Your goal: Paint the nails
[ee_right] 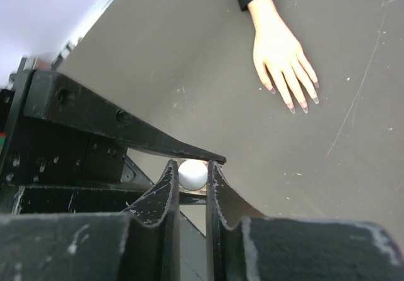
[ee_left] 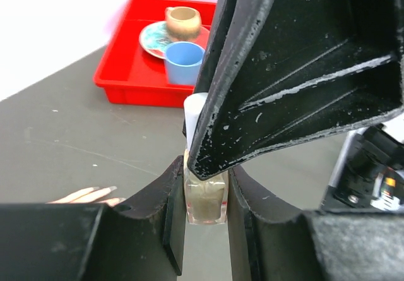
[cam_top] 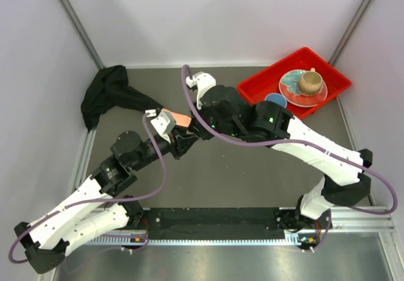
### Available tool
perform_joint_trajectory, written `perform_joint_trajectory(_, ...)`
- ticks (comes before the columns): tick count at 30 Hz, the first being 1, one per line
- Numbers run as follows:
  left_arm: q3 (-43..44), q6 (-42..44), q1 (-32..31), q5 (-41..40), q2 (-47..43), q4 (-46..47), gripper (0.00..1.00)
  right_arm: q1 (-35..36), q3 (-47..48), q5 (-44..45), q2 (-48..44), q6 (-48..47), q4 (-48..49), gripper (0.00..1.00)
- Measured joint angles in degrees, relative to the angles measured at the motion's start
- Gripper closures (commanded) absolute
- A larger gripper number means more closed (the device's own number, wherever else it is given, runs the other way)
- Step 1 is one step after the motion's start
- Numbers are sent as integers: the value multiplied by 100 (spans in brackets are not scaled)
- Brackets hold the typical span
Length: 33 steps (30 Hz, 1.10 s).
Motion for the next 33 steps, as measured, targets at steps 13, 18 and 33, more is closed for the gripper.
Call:
perform_joint_trajectory(13, 4, -2218, 31, 4601, 481, 1709, 100, -11, -2090, -3670, -2074, -1921, 1252, 100)
perform_joint_trajectory(18, 195, -2608, 7, 5490, 750, 2218, 100, -15, -2116, -4503, -2133, -2238, 1523, 100)
perform_joint_trajectory(33, 483, 175, -2, 1445, 413, -212, 100, -37, -1453, -1316, -1504, -1036, 925, 53)
